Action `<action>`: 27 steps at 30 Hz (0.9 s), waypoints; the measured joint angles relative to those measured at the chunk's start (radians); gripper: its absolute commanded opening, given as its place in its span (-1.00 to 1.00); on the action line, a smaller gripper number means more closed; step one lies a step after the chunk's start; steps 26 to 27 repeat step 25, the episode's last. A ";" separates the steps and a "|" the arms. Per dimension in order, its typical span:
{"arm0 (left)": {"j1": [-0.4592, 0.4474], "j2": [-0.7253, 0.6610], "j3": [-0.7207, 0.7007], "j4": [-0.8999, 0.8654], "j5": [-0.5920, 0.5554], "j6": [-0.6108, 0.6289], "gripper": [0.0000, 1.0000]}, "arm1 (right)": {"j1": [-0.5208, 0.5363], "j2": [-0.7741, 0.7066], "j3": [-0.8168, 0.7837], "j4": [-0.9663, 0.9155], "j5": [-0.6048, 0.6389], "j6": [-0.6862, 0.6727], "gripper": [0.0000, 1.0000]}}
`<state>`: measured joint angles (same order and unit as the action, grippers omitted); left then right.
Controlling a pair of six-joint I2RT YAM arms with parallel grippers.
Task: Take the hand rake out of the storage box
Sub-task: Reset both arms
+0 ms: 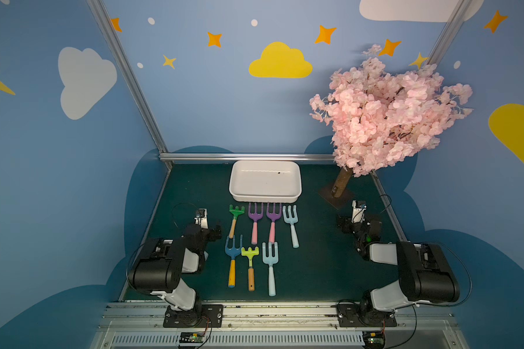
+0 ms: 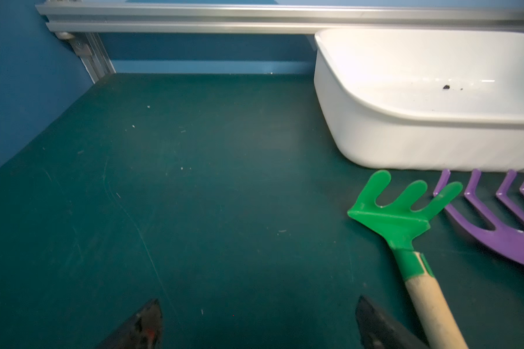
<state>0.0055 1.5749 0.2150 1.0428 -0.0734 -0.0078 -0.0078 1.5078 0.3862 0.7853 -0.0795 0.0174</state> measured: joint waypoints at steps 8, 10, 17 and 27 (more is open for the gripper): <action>-0.020 -0.007 0.143 -0.043 -0.095 -0.004 1.00 | 0.030 0.034 -0.018 0.112 0.058 -0.014 0.92; -0.020 -0.004 0.137 -0.047 -0.107 -0.005 1.00 | 0.030 0.035 -0.018 0.119 0.063 -0.016 0.91; -0.020 -0.003 0.134 -0.055 -0.125 -0.007 1.00 | 0.030 0.039 -0.018 0.136 0.071 -0.018 0.92; -0.021 -0.003 0.134 -0.055 -0.129 -0.007 1.00 | 0.023 0.039 -0.018 0.138 0.063 -0.018 0.92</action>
